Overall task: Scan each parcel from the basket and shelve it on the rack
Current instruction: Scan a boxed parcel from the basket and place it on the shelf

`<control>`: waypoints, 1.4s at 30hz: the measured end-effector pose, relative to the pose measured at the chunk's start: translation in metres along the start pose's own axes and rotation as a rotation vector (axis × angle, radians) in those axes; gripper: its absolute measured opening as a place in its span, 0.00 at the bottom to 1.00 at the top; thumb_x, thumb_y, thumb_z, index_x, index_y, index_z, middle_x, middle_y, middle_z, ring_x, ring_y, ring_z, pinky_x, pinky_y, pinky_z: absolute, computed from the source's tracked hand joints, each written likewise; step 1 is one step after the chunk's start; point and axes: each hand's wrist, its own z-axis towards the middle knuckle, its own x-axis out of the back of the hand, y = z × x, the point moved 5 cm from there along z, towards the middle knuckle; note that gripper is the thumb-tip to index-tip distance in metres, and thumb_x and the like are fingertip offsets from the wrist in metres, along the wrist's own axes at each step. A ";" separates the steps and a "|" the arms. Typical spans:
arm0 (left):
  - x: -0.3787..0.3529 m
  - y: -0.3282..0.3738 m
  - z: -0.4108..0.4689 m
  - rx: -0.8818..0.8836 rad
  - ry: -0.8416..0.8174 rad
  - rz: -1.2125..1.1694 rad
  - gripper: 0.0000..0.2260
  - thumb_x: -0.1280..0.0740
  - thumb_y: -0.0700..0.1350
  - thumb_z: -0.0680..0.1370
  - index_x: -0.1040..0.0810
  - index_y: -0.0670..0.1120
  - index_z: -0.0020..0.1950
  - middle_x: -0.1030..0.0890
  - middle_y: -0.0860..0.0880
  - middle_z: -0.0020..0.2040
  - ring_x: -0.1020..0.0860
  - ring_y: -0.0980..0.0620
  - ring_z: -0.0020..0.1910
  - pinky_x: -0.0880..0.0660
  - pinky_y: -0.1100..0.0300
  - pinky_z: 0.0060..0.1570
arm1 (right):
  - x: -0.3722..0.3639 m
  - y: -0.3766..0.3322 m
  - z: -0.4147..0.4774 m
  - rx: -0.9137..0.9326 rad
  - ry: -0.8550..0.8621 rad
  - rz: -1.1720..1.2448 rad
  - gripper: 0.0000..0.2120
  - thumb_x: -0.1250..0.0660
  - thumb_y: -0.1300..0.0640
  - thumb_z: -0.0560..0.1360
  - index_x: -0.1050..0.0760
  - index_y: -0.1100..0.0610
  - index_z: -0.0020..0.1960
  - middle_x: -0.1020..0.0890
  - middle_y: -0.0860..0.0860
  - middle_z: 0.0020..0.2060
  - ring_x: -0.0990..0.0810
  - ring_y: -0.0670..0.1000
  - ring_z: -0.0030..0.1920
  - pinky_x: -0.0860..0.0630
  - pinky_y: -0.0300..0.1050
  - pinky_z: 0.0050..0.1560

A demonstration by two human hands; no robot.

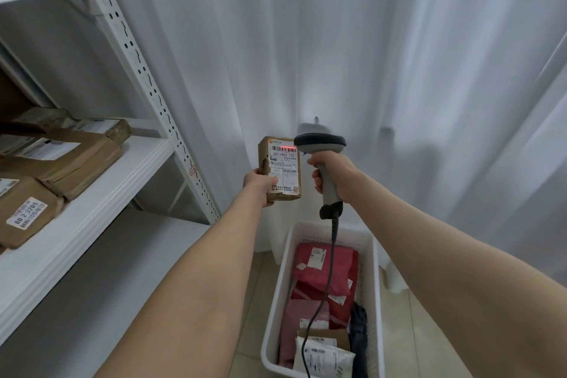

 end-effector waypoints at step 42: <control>0.255 -0.071 -0.219 -0.196 0.343 -0.327 0.16 0.35 0.43 0.80 0.29 0.43 0.67 0.20 0.42 0.59 0.20 0.42 0.54 0.20 0.47 0.43 | -0.185 0.069 -0.192 0.029 -0.454 0.126 0.08 0.29 0.59 0.74 0.23 0.60 0.51 0.21 0.54 0.35 0.21 0.52 0.31 0.21 0.45 0.33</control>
